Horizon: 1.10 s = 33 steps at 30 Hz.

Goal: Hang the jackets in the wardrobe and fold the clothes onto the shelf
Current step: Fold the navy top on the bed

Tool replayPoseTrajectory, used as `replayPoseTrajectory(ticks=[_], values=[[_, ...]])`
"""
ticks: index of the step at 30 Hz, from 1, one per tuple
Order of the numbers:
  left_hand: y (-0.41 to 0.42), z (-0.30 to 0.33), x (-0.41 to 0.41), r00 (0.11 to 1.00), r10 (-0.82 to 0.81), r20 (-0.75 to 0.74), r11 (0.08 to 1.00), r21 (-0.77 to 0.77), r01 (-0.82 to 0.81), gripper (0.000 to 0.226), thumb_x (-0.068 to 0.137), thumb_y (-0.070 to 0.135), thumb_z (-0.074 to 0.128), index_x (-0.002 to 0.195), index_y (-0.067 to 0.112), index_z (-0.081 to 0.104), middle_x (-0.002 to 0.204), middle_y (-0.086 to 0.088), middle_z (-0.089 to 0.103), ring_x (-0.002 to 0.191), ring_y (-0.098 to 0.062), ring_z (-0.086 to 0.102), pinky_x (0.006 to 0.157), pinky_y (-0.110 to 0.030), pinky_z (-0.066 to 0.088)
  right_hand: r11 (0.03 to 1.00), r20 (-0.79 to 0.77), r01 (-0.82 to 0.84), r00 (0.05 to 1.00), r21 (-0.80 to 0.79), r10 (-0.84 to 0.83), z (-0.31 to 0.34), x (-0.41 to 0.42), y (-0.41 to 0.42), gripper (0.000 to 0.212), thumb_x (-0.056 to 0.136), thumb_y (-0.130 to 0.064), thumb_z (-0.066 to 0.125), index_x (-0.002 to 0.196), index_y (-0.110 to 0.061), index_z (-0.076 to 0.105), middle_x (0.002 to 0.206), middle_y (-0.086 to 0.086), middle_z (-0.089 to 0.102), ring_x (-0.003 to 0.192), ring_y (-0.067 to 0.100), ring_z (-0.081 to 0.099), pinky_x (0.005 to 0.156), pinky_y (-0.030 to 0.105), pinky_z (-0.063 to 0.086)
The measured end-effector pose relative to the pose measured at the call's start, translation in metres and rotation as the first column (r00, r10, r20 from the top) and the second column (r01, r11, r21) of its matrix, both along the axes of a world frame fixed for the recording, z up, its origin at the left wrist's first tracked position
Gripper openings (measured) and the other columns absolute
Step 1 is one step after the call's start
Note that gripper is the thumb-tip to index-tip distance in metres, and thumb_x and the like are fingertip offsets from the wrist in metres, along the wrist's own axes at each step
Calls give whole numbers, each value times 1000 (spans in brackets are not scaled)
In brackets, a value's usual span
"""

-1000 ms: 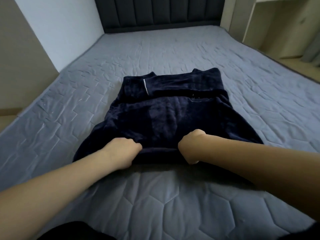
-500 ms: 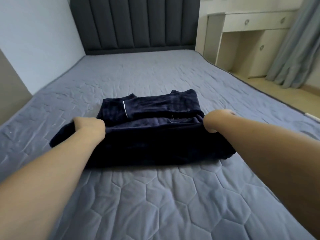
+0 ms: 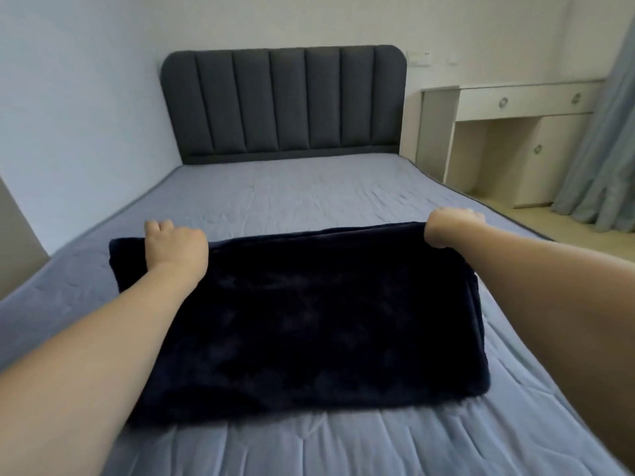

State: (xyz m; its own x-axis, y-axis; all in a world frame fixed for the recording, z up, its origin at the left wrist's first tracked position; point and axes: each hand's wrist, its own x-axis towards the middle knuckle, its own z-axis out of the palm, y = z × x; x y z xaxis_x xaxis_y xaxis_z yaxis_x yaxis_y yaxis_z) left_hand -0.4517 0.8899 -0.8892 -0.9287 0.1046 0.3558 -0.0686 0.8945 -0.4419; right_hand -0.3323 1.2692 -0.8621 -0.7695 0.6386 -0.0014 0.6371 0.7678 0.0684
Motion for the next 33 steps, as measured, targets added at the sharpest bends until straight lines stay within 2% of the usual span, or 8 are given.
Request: replayPoseTrajectory(ticks=[4,8,11,13,20,27,31,33], values=[[38,-18,-64,998,18,-55,980,197,-7,28,86,16,48,110,19,63,114,-7,61,117,-30,44,114,-49,19,979,-30,75,997,188,-70,-28,-62,20,41,88,-22,42,128,-14,52,134,15,46,127,37,35,107,56,20],[68,-93,-106,985,38,169,849,514,-121,46,92,25,37,136,17,45,143,-11,38,136,-33,26,114,-63,-4,989,-337,64,936,-133,-105,-92,-114,21,46,85,-21,49,131,-16,46,138,12,39,130,34,32,108,60,16],[70,-165,-119,959,-20,282,839,526,-137,51,98,37,22,139,19,47,149,-10,38,141,-33,21,112,-67,-10,961,-469,-270,857,-56,213,-172,-129,1,27,90,-32,42,108,-22,59,120,6,61,114,28,51,103,42,26],[66,-180,-129,969,-20,245,839,531,-117,49,99,38,22,135,20,49,147,-9,42,140,-34,24,112,-68,-9,965,-483,-259,840,43,247,-204,-136,-2,28,92,-34,36,93,-19,59,104,6,65,103,29,53,98,39,27],[67,-155,-149,996,-24,83,806,591,-29,34,102,32,27,125,15,48,135,-11,47,133,-39,32,108,-75,2,959,-585,-165,764,231,273,-195,-151,21,25,100,-30,38,97,-8,50,103,16,53,101,37,46,91,46,26],[64,-178,-134,933,11,358,900,403,-165,68,97,51,3,149,19,33,154,-11,31,143,-34,20,111,-69,-8,961,-231,-209,941,183,248,-212,-147,24,40,101,-37,26,112,-12,55,118,13,59,113,35,51,103,46,29],[60,-151,-120,931,-60,360,851,505,-141,66,98,52,11,153,18,25,159,-11,21,145,-33,14,115,-64,-3,956,-74,-203,972,213,223,-191,-145,14,38,100,-27,29,128,-9,48,130,14,52,124,35,45,116,54,7],[33,-136,-113,941,-44,335,824,544,-155,70,94,56,26,151,17,25,158,-10,19,143,-33,17,114,-57,14,957,-52,-241,966,162,253,-165,-155,3,35,92,-18,38,124,-10,52,130,13,50,123,34,45,116,55,9]])
